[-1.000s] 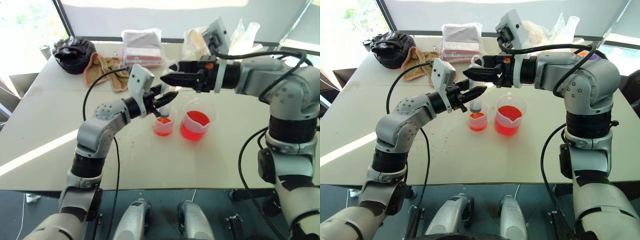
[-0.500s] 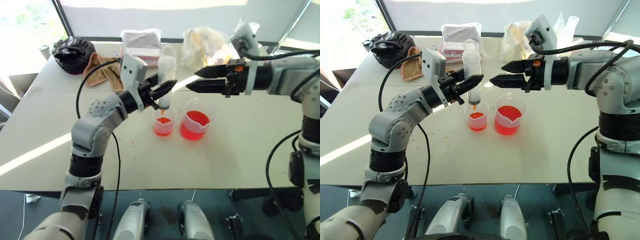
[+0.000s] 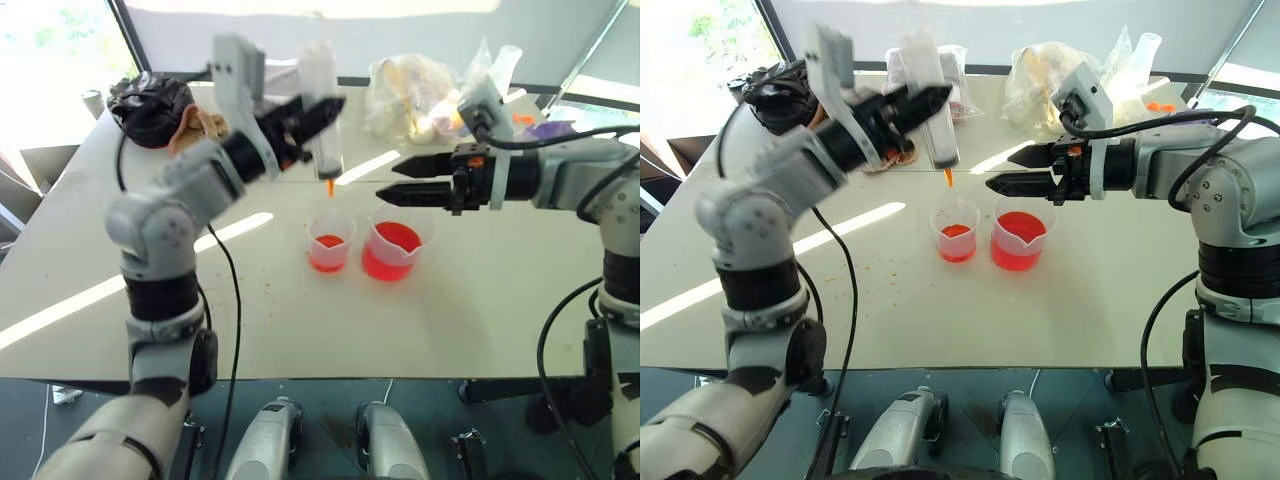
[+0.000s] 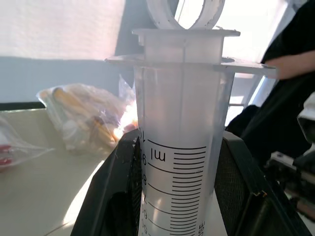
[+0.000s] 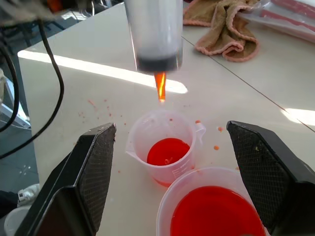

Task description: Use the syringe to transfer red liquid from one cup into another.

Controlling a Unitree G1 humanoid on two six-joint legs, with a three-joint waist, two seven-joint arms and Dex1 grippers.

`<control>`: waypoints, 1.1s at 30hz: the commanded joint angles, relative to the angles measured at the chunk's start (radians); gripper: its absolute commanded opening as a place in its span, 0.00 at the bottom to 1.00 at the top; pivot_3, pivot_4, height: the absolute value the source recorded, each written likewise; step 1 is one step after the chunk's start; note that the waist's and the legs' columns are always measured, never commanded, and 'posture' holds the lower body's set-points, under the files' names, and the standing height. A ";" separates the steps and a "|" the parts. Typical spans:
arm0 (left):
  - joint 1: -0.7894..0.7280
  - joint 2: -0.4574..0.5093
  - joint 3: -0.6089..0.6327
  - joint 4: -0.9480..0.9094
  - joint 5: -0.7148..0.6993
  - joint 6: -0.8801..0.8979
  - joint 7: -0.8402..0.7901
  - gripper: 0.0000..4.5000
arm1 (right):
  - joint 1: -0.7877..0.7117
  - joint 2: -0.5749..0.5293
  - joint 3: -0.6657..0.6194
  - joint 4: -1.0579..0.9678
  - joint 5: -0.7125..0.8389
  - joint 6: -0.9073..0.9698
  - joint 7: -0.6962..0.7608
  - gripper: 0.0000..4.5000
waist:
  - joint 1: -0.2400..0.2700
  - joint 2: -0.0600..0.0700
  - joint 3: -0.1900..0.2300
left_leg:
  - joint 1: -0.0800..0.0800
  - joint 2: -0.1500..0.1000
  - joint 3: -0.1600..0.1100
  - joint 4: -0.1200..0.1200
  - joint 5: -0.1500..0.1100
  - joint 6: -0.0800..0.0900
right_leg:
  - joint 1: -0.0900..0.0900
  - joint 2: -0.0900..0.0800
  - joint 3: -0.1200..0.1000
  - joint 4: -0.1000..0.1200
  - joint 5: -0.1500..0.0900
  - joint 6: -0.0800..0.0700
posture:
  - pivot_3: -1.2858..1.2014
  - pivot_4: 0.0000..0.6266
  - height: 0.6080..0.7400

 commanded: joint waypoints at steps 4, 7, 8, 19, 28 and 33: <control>-0.185 0.095 0.059 0.293 0.108 0.407 0.262 0.32 | -0.009 0.003 -0.044 -0.023 0.002 -0.024 -0.021 0.83 | -0.005 0.000 0.000 | 0.001 0.000 0.000 0.000 0.000 0.000 | 0.000 0.002 0.000 0.001 0.000 0.001 | 0.52 0.24 1.00; -0.203 0.136 -0.013 0.370 0.183 0.459 0.270 0.32 | 0.002 0.005 -0.034 -0.024 -0.011 -0.040 -0.033 0.83 | -0.004 -0.001 0.000 | 0.002 0.000 0.001 0.000 0.001 -0.001 | -0.001 0.002 0.000 0.006 0.000 0.001 | 0.52 0.24 1.00; -0.213 0.142 -0.028 0.403 0.207 0.480 0.269 0.32 | 0.002 0.006 -0.034 -0.024 -0.011 -0.040 -0.035 0.83 | -0.003 -0.001 0.001 | 0.001 0.000 0.000 0.000 0.001 -0.001 | -0.002 0.002 0.000 0.007 0.000 0.001 | 0.52 0.24 1.00; -0.227 0.110 -0.022 0.618 0.277 0.526 0.281 0.32 | 0.045 -0.083 -0.009 -0.196 0.083 -0.016 0.090 0.83 | -0.003 -0.001 0.001 | 0.000 0.000 0.000 -0.001 0.002 -0.004 | -0.005 0.000 0.000 0.009 0.000 0.001 | 0.52 0.24 1.00; -0.208 0.043 0.044 0.635 0.276 0.526 0.367 0.43 | 0.073 -0.100 0.070 -0.197 -0.011 -0.100 0.102 0.85 | 0.000 -0.001 0.001 | 0.000 0.000 0.000 -0.001 0.001 -0.007 | -0.006 -0.001 0.000 0.010 0.000 0.001 | 0.52 0.24 1.00; -0.177 0.022 0.051 0.599 0.238 0.526 0.416 0.87 | 0.073 -0.095 0.092 -0.184 -0.043 -0.127 0.108 0.85 | -0.001 -0.001 0.001 | 0.000 0.000 0.000 -0.001 0.001 -0.007 | -0.006 -0.002 0.000 0.010 0.000 0.001 | 0.52 0.24 1.00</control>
